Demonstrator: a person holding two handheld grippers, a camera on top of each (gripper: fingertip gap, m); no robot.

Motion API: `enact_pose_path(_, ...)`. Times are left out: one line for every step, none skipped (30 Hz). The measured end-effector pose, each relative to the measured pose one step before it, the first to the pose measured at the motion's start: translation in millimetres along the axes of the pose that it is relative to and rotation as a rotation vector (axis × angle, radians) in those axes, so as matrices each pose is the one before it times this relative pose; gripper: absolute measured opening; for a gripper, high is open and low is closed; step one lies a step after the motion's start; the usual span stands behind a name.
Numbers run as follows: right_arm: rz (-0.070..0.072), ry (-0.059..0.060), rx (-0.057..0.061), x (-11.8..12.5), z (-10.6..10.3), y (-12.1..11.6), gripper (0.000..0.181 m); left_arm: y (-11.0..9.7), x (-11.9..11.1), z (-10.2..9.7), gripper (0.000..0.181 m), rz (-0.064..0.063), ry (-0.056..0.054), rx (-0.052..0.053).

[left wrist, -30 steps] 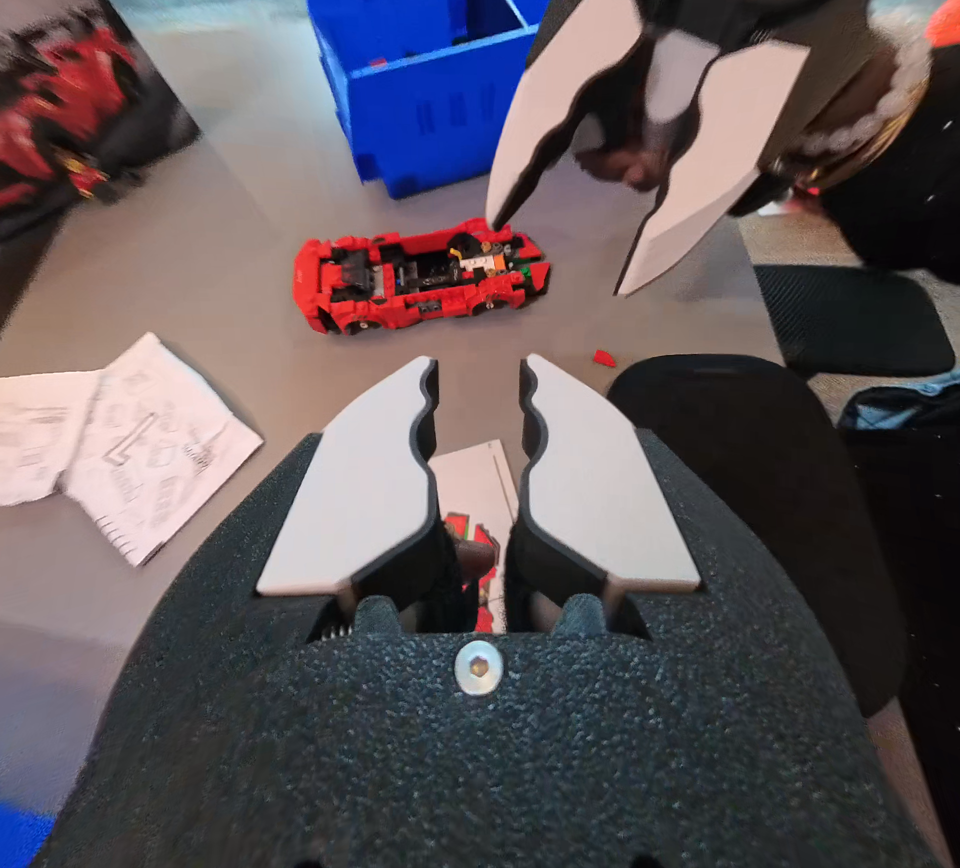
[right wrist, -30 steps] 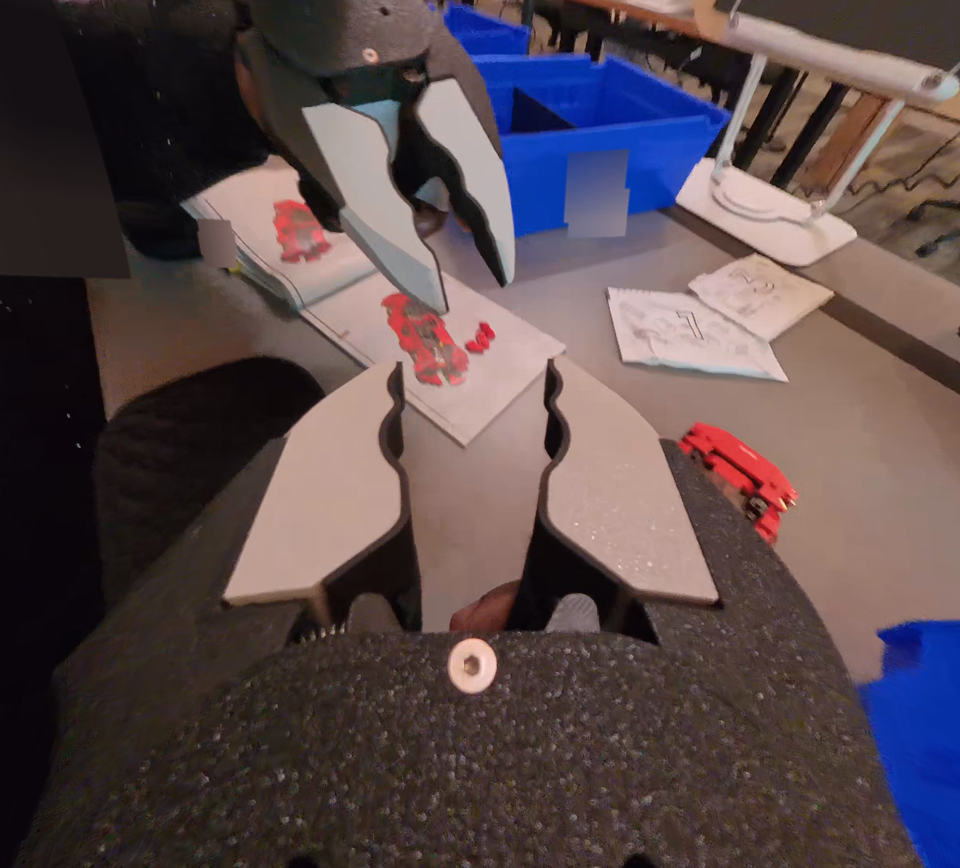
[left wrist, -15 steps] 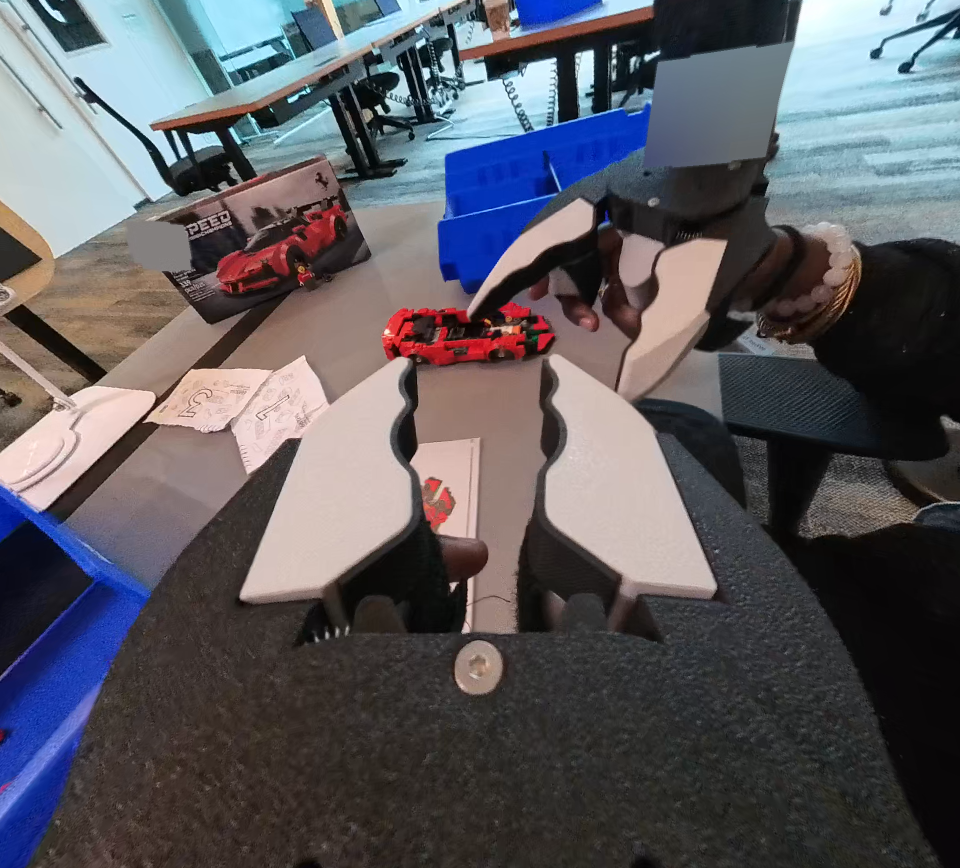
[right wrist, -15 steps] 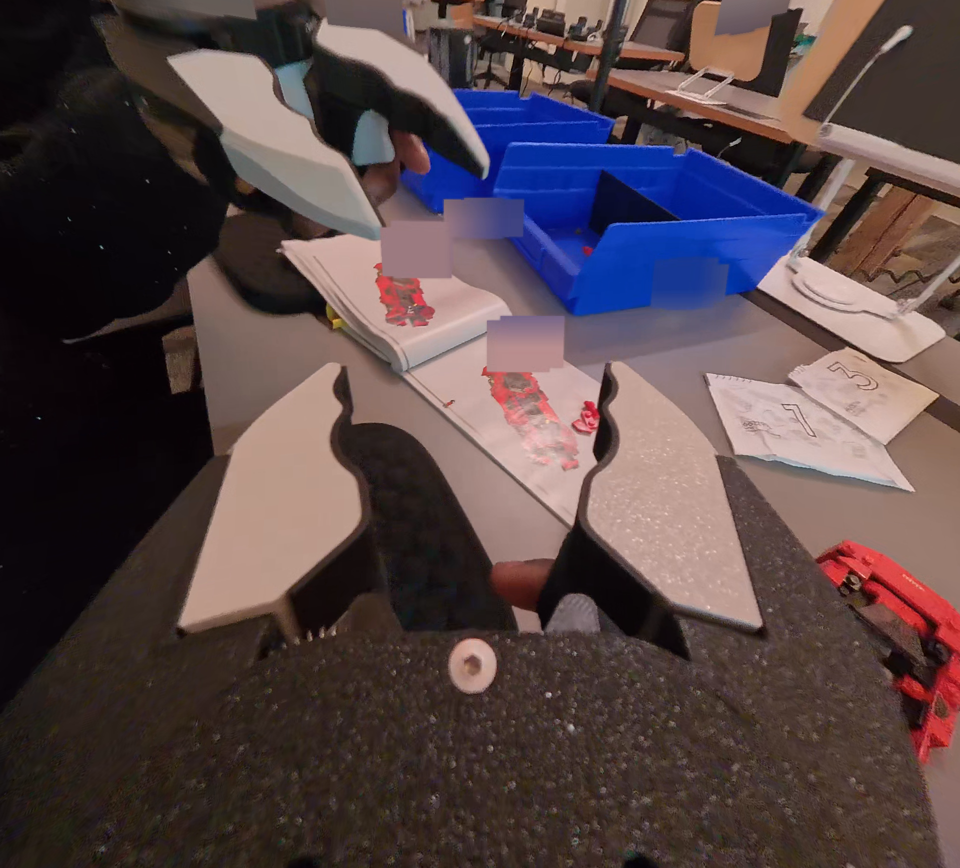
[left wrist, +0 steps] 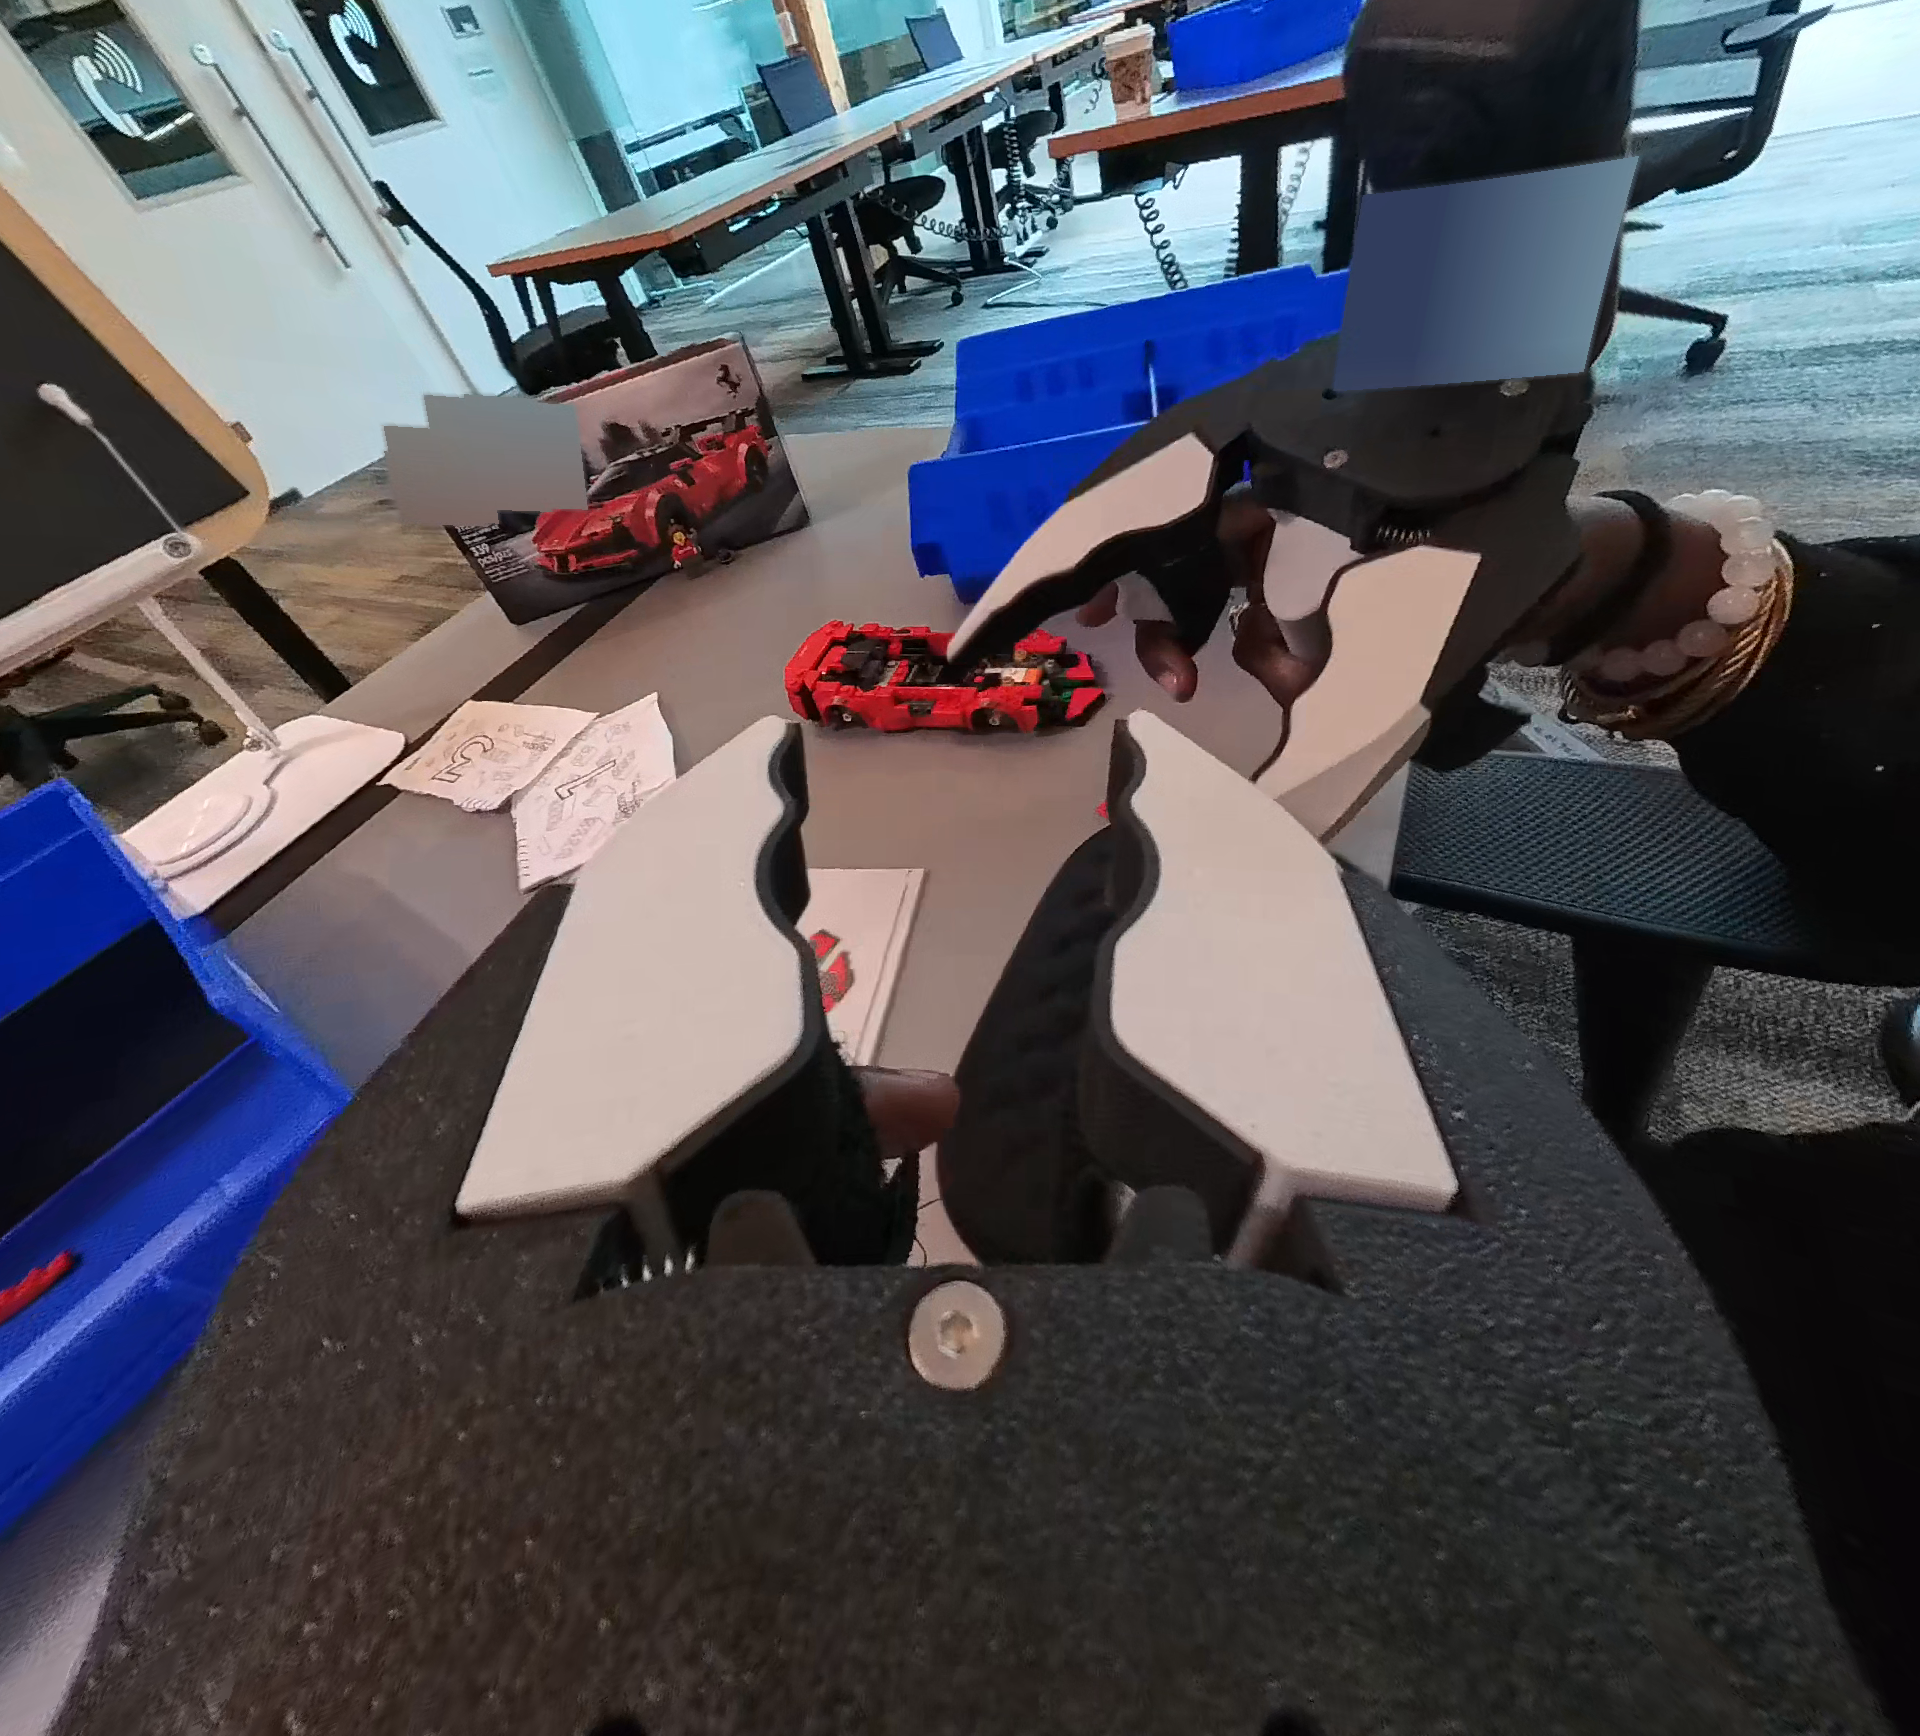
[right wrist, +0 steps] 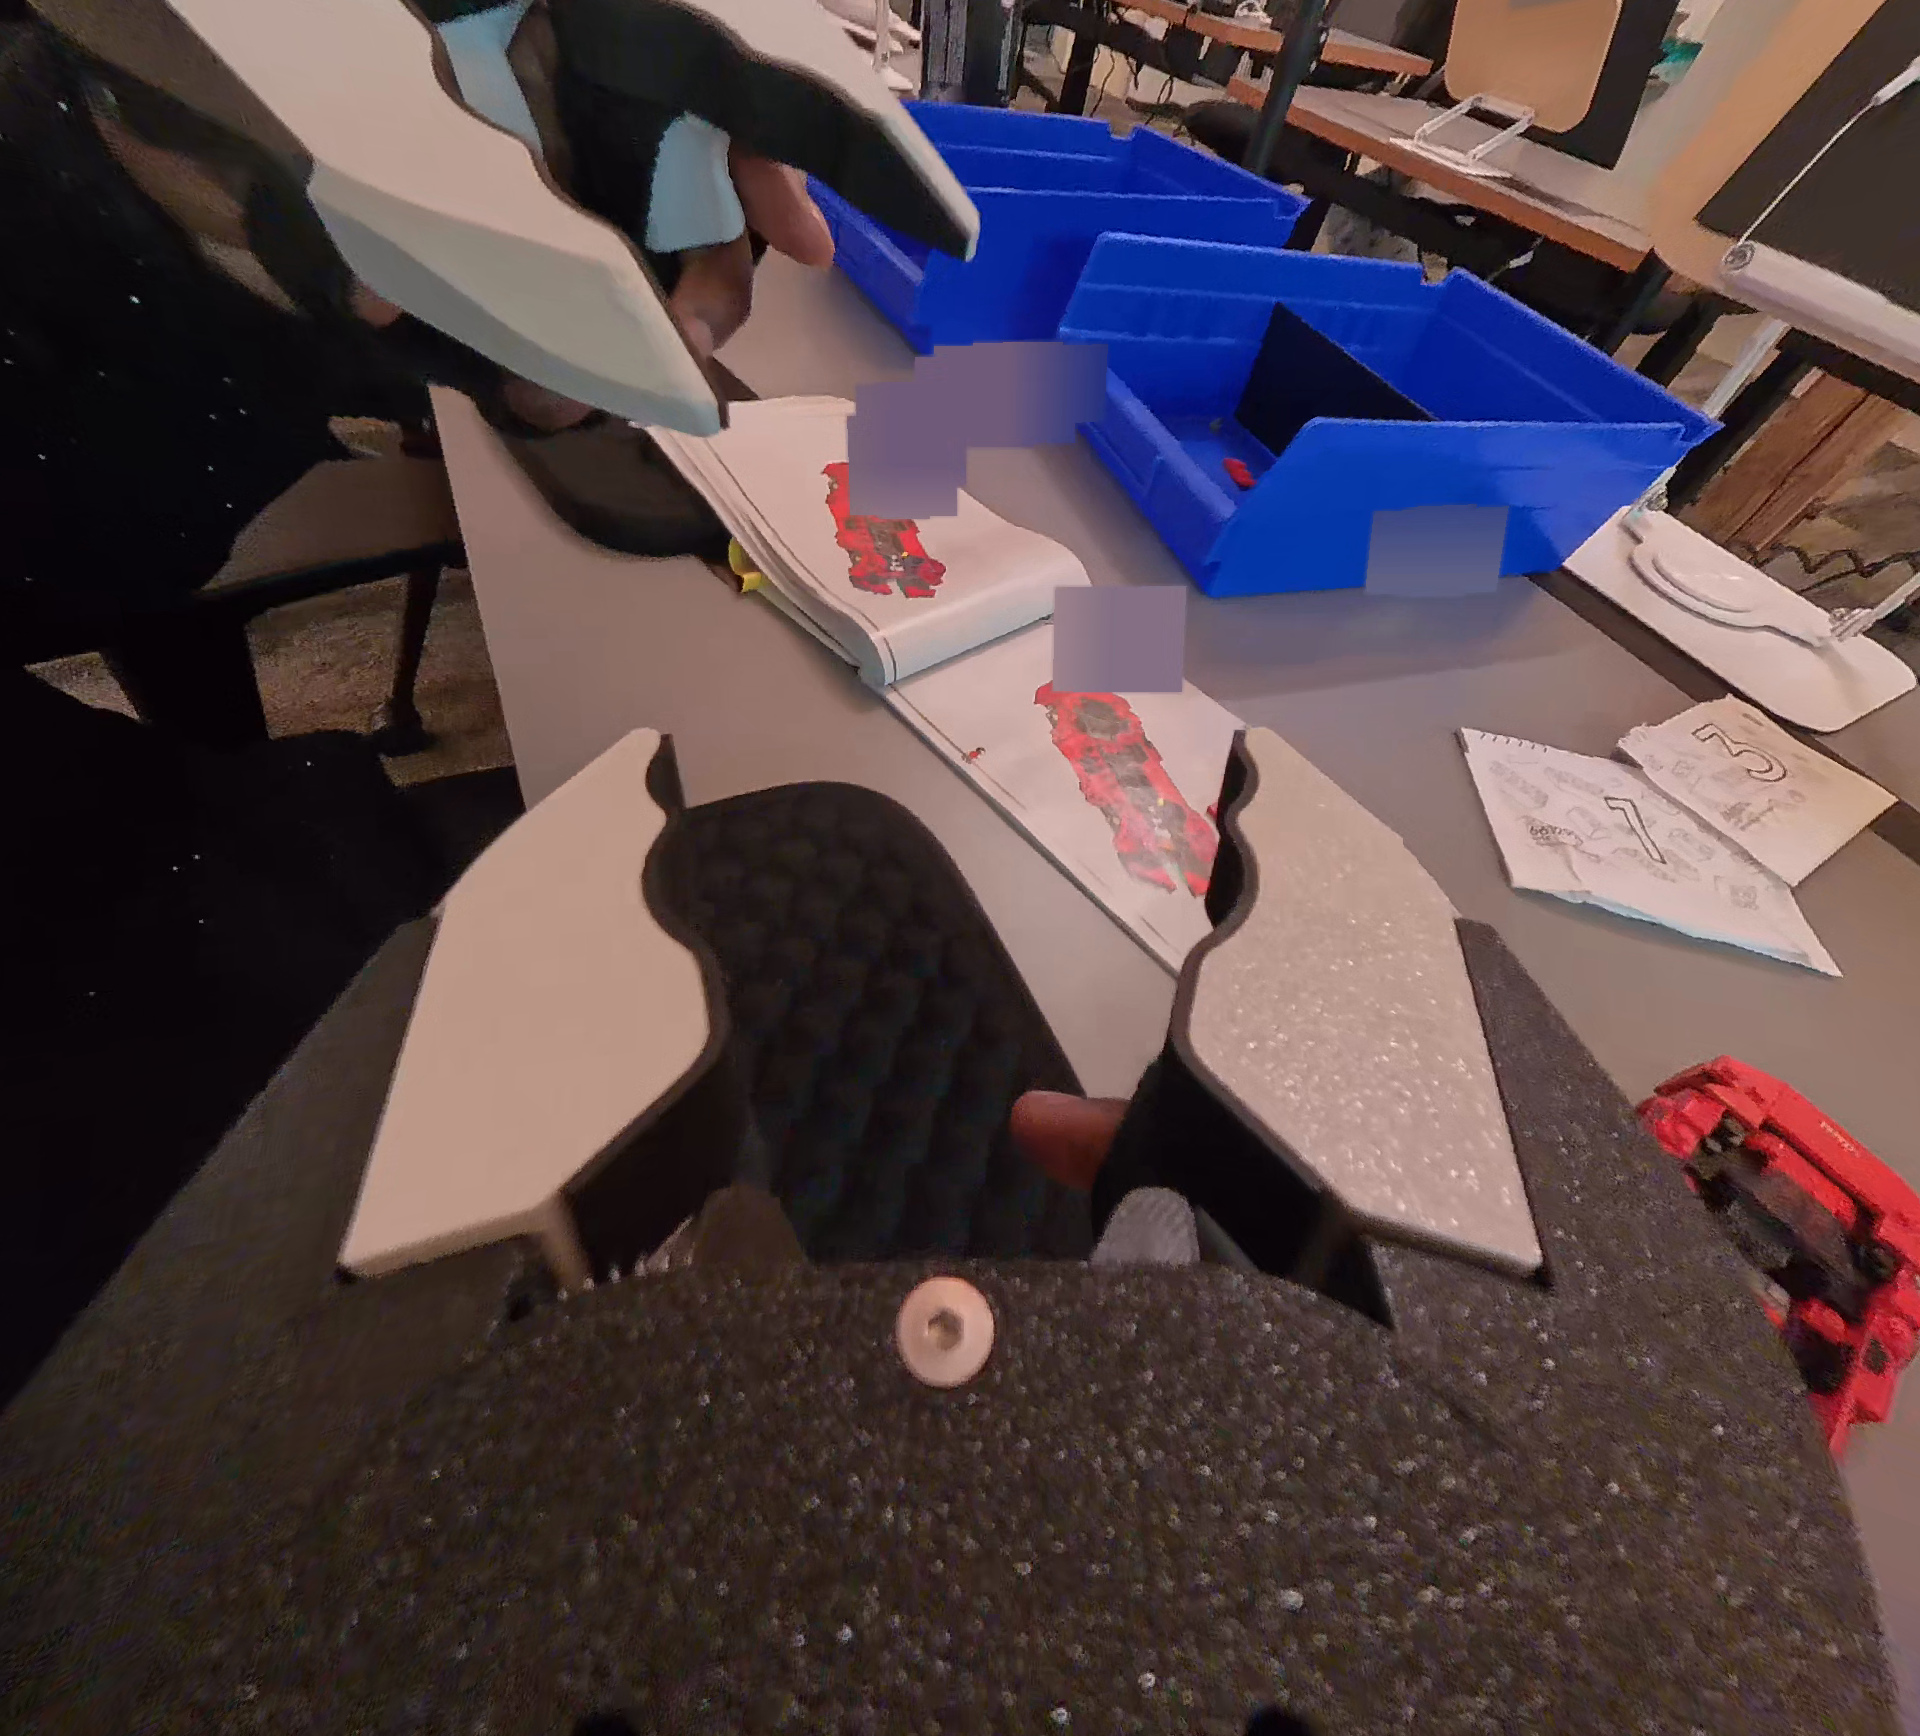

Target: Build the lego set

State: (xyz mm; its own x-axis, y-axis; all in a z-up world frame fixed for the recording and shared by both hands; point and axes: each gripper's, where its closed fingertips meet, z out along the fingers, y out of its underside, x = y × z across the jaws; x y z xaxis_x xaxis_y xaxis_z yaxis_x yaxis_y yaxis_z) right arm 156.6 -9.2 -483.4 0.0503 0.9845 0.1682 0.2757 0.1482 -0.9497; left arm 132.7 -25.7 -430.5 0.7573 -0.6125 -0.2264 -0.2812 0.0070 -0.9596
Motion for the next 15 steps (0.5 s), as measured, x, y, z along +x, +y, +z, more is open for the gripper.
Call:
enact_pose_path(0.0026,-0.0016,-0.0059,-1.62,-1.51,0.85,0.098,-1.38,3.26,0.33,0.056,-0.0103,-0.0017,-0.0005)
enact_pose_path(0.0090,0.0001,0.0050,-1.75,-1.93,-1.15,0.098,-1.98,4.32,-0.10,0.056,-0.0072,0.0016,0.0003)
enact_pose_path(0.0097,-0.0119,0.0142,-3.65,-2.31,-2.55,0.098,-2.64,4.03,-0.64,0.056,-0.0021,-0.0040,0.0037)
enact_pose_path(0.0030,-0.0229,0.0163,-5.33,-2.70,-2.81,0.099,-2.78,3.22,-0.93,0.056,0.0011,-0.0137,0.0050)
enact_pose_path(-0.0033,-0.0128,0.0151,-3.98,-3.24,-2.39,0.099,-2.78,3.41,-1.04,0.056,0.0031,-0.0143,0.0050)
enact_pose_path(-0.0042,0.0020,0.0107,-1.72,-4.00,-1.83,0.099,-2.85,4.02,-0.97,0.056,0.0000,-0.0118,0.0060)
enact_pose_path(-0.0021,0.0070,0.0076,-0.80,-4.59,-1.35,0.100,-3.10,3.82,-0.83,0.059,-0.0067,-0.0138,0.0094)
enact_pose_path(-0.0014,0.0023,0.0101,-1.70,-5.34,-1.66,0.101,-3.20,2.91,-0.54,0.065,-0.0134,-0.0194,0.0137)
enact_pose_path(-0.0021,-0.0031,0.0149,-2.92,-6.20,-2.20,0.102,-2.80,2.87,-0.29,0.070,-0.0171,-0.0193,0.0144)
enact_pose_path(0.0001,-0.0007,0.0164,-2.86,-6.88,-2.37,0.103,-2.18,3.57,-0.15,0.078,-0.0185,-0.0139,0.0114)
enact_pose_path(0.0013,0.0009,0.0143,-2.85,-7.59,-2.04,0.104,-1.74,4.42,-0.17,0.087,-0.0159,-0.0087,0.0087)
enact_pose_path(0.0015,0.0038,0.0100,-2.20,-8.14,-1.31,0.105,-1.39,4.38,-0.19,0.095,-0.0114,-0.0075,0.0063)
enact_pose_path(0.0021,0.0121,0.0016,-0.81,-8.28,0.19,0.108,-1.30,3.79,-0.34,0.102,-0.0074,-0.0119,0.0057)
enact_pose_path(-0.0010,0.0155,-0.0095,0.13,-8.12,2.12,0.110,-1.52,2.92,-0.26,0.108,-0.0055,-0.0158,0.0079)
enact_pose_path(-0.0016,0.0176,-0.0206,0.97,-7.53,4.18,0.112,-1.23,3.36,-0.35,0.112,-0.0047,-0.0093,0.0069)
